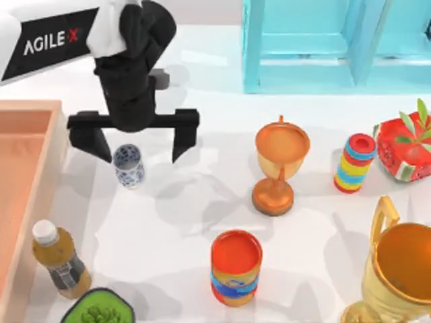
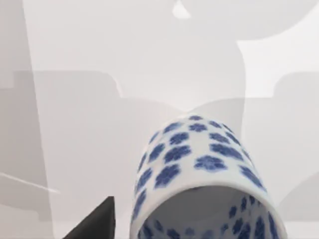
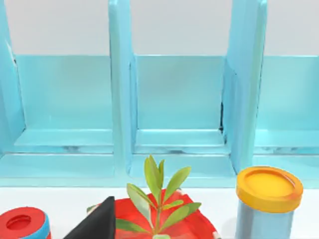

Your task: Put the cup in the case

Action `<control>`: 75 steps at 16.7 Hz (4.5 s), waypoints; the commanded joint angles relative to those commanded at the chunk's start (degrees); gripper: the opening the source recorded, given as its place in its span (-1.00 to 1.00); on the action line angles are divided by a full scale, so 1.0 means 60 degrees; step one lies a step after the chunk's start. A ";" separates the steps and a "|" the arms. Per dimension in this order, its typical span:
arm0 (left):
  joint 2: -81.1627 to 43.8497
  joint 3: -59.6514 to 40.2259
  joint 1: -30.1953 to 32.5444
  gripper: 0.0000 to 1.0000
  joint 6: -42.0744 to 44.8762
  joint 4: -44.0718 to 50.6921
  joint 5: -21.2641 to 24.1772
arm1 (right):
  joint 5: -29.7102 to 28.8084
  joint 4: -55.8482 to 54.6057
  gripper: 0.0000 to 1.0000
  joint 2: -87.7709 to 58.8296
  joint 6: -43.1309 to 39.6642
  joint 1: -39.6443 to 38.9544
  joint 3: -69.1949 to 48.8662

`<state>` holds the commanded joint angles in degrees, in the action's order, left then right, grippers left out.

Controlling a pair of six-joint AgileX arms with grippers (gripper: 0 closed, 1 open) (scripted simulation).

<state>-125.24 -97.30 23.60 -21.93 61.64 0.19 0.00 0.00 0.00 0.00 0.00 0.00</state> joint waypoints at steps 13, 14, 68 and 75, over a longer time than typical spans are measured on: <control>-0.0110 0.0473 0.0004 -0.06 -0.0003 -0.0506 0.0000 | 0.0000 0.0000 1.00 0.0000 0.0000 0.0000 0.0000; -0.0110 0.0473 0.0004 -0.21 -0.0003 -0.0506 0.0000 | 0.0000 0.0000 1.00 0.0000 0.0000 0.0000 0.0000; 0.3714 0.2935 -0.6636 -0.25 0.6584 0.0794 0.0019 | 0.0000 0.0000 1.00 0.0000 0.0000 0.0000 0.0000; 0.3714 0.2935 -0.6636 0.81 0.6584 0.0794 0.0019 | 0.0000 0.0000 1.00 0.0000 0.0000 0.0000 0.0000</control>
<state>-102.95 -79.69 -16.22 17.58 66.40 0.31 0.00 0.00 0.00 0.00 0.00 0.00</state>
